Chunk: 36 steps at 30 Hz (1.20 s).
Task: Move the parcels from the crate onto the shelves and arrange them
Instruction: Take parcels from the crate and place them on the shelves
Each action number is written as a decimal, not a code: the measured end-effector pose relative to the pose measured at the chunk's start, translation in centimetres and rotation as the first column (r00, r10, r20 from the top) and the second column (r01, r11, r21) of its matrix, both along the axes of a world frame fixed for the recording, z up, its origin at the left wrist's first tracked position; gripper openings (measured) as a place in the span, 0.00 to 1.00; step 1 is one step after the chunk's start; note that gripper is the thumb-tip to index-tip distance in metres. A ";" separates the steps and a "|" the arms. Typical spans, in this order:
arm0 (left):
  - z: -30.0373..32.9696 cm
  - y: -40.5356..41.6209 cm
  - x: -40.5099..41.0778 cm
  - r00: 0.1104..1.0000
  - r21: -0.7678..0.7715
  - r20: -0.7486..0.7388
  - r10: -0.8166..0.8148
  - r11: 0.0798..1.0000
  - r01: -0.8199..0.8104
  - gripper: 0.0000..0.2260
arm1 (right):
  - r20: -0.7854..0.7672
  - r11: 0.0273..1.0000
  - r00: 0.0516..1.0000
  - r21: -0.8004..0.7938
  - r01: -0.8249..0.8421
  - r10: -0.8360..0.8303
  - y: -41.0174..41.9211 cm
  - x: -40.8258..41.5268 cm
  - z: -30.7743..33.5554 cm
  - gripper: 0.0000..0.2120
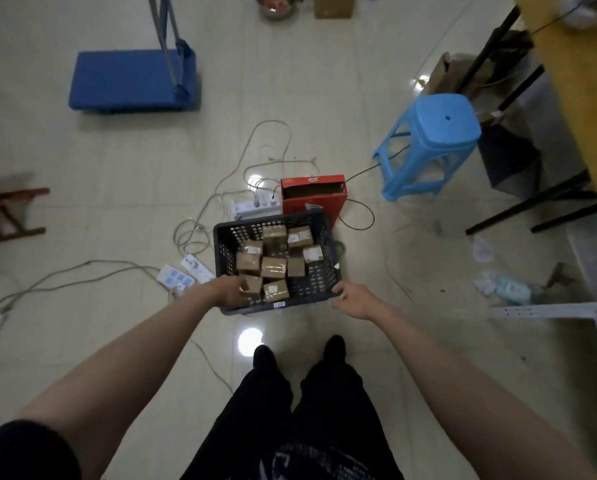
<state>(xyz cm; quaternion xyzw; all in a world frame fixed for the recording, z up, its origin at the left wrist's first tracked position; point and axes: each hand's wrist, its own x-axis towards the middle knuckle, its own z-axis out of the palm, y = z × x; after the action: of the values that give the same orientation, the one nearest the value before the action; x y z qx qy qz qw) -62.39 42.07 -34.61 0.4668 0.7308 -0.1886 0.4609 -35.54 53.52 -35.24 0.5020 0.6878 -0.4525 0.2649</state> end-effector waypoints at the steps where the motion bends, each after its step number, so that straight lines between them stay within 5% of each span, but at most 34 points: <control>1: -0.5 -0.1 0.0 1.000 -0.011 0.014 0.015 1.000 -0.014 0.20 | -0.002 1.000 1.000 -0.009 -0.006 0.005 0.2 -0.3 -0.8 0.21; 11: -7.9 1.4 1.5 0.926 -0.026 0.122 0.356 0.934 -0.356 0.19 | -0.038 0.991 0.992 -0.053 -0.123 0.121 5.2 -3.5 -9.2 0.13; 16: -13.7 1.7 1.9 0.852 -0.053 0.146 0.503 0.864 -0.501 0.17 | -0.025 0.974 0.983 -0.132 -0.183 0.181 6.5 -5.5 -15.1 0.16; 27: -32.8 3.4 0.4 0.734 0.012 0.191 0.652 0.746 -0.666 0.17 | 0.003 0.976 0.995 -0.193 0.101 -0.102 6.3 -10.9 -34.2 0.14; 36: -49.6 5.0 -0.3 0.752 -0.098 0.142 0.643 0.765 -0.636 0.21 | 0.081 0.940 0.966 -0.224 0.257 -0.245 5.3 -14.2 -51.2 0.17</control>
<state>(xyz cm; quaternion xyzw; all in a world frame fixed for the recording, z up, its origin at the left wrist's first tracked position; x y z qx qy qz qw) -62.67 47.06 -84.25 0.1929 0.8006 0.0043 0.5673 -49.71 58.78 -86.46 0.5626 0.5533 -0.5468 0.2800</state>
